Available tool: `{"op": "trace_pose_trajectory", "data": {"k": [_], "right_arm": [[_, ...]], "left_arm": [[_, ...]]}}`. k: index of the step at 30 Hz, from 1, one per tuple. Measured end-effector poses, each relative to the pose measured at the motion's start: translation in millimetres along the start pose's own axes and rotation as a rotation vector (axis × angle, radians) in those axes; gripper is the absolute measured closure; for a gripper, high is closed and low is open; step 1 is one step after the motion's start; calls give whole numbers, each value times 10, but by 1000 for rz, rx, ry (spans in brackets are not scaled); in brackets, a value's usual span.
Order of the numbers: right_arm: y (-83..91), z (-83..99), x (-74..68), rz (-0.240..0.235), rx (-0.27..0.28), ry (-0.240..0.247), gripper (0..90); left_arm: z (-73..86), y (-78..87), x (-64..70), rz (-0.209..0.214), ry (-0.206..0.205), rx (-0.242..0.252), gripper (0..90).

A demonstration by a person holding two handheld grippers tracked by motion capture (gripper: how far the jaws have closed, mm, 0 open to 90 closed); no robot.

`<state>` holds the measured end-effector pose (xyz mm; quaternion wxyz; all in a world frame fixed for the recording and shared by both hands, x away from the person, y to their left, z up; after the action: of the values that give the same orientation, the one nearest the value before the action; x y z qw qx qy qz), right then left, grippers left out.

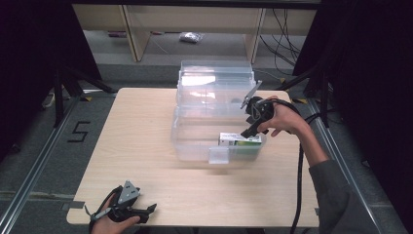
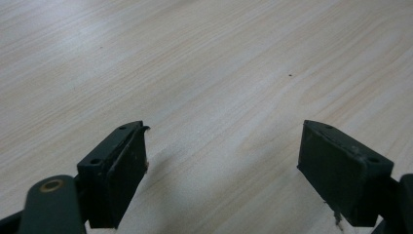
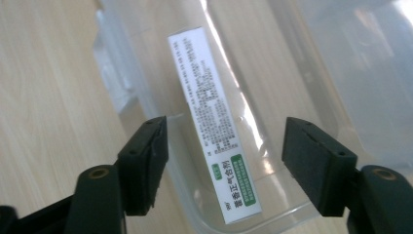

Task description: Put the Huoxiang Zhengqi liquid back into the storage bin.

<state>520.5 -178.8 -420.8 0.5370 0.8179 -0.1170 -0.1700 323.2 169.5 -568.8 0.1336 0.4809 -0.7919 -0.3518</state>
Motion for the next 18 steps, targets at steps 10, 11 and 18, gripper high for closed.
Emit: {"op": "trace_pose_trajectory", "data": {"k": [10,11,18], "right_arm": [[113,106,-89,54,174,-107,274],[133,121,-102,57,189,-127,271],[233,226,-134,105,299,-190,247]], "left_arm": [[2,1,-5,1,-4,-4,175],[-1,-3,-5,0,-2,6,174],[5,-14,-9,-7,6,4,175]]}}
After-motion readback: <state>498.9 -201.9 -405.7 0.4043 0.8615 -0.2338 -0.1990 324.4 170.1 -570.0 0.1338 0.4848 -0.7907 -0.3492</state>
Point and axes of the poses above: each handheld gripper's, and its own axes: y roughly backward along the jaws, z roughly out of its underside, x roughly to its right, the point moved 8 cm from there along -y, roughly forward along the jaws, and after that the axes turned 11 degrees about -z, right-handed, at the moved point
